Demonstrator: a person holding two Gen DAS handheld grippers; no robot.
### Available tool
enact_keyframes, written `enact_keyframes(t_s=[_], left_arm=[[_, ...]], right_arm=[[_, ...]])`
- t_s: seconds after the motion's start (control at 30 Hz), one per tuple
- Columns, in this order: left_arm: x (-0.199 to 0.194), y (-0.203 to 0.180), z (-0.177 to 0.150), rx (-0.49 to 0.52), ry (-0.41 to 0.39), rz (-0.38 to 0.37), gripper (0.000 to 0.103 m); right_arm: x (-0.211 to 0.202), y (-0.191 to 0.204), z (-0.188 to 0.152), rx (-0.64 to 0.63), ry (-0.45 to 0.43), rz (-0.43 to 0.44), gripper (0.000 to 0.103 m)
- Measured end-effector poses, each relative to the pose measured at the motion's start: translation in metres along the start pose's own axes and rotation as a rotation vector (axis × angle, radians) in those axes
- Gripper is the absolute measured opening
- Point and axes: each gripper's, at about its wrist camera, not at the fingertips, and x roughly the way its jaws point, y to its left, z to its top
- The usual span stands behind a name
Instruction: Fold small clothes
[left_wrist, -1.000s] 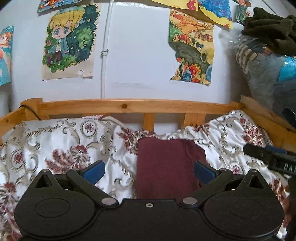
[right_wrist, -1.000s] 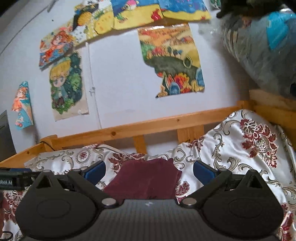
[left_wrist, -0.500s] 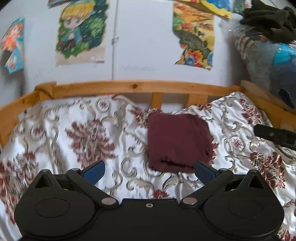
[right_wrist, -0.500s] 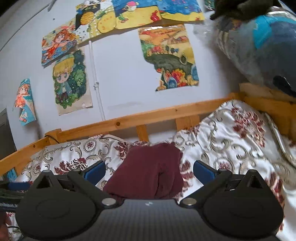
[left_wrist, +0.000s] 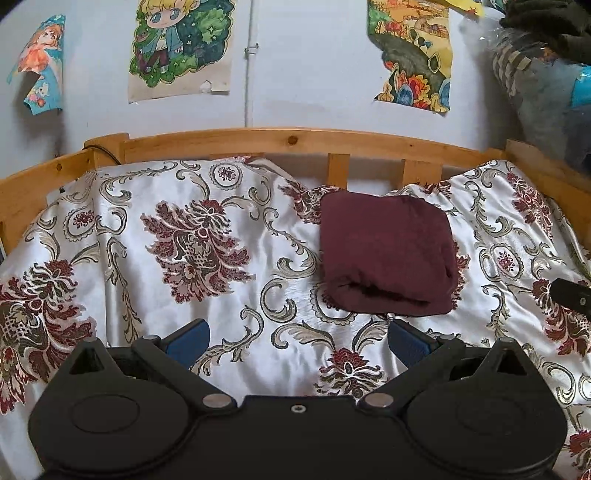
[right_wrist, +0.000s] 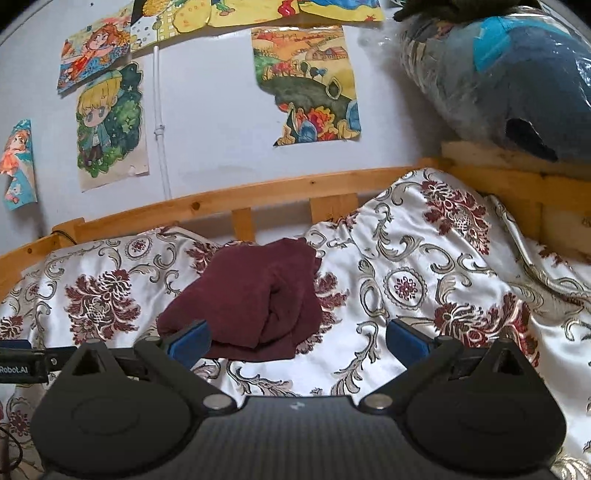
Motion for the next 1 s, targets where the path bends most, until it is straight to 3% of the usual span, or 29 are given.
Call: enact_keyframes(t_s=[1.0], left_arm=[[0.0066, 0.0018, -0.0044, 0.010, 0.027, 0.007, 0.102]], right_arm=[[0.0105, 0.0062, -0.0055, -0.012, 0.049, 0.019, 0.103]])
